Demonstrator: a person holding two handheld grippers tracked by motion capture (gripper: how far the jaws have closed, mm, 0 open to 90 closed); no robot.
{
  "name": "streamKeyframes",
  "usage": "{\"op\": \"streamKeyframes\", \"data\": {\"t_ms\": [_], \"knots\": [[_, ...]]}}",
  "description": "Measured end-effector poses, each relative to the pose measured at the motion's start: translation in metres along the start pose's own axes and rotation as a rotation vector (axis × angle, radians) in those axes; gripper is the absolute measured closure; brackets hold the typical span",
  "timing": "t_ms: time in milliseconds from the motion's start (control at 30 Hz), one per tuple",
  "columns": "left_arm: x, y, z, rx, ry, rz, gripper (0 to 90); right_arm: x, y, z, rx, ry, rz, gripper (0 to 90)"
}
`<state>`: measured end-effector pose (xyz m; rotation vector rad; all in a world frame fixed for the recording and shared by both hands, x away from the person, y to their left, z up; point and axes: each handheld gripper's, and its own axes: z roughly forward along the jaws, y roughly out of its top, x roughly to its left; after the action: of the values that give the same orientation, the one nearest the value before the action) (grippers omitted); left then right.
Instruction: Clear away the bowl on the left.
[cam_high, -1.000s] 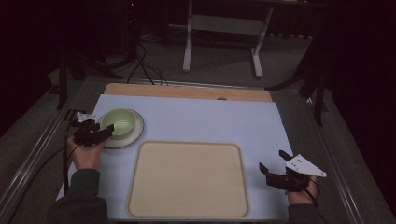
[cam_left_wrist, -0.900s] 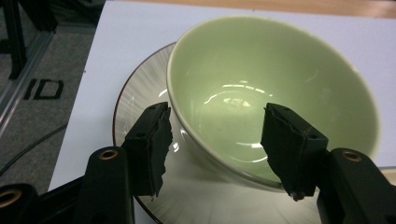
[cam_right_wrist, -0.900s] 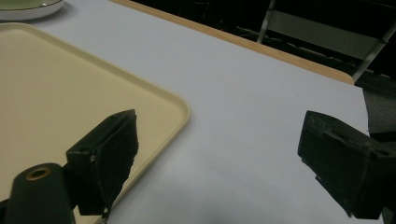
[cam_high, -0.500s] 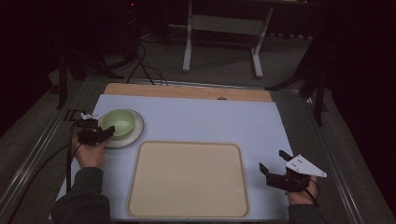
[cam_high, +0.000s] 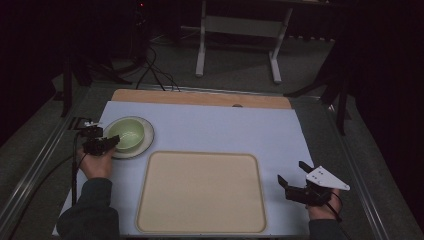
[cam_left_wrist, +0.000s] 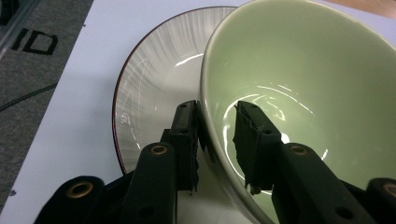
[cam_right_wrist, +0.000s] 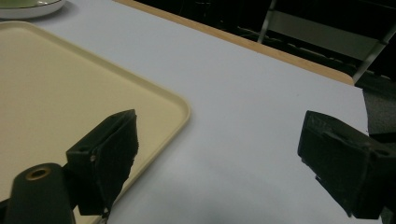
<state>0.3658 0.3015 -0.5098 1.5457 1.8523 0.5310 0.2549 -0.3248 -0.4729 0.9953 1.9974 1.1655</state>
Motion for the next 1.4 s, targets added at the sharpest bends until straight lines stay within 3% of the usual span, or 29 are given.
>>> {"op": "streamKeyframes", "data": {"t_ms": [267,467,700,967,1067,1400], "knots": [[0.004,0.002,0.000,0.012,-0.015,-0.040,76.3,0.000,0.000,0.000,-0.001,0.000,0.000,12.1],[0.002,0.001,-0.001,0.007,0.013,-0.042,79.9,0.000,0.000,0.000,-0.001,0.000,0.000,12.1],[0.001,0.001,-0.002,0.006,0.012,-0.041,82.8,0.000,0.000,0.000,-0.002,0.000,0.000,12.1],[0.001,0.000,-0.006,-0.012,-0.027,-0.064,83.7,0.000,0.000,0.000,-0.003,-0.001,-0.001,12.1],[0.004,0.000,-0.007,-0.015,-0.055,-0.090,83.5,0.000,0.000,-0.001,-0.005,-0.001,-0.002,12.1],[0.004,0.001,-0.013,-0.042,-0.107,-0.109,83.2,0.000,0.000,-0.001,-0.007,-0.003,0.001,12.1]]}}
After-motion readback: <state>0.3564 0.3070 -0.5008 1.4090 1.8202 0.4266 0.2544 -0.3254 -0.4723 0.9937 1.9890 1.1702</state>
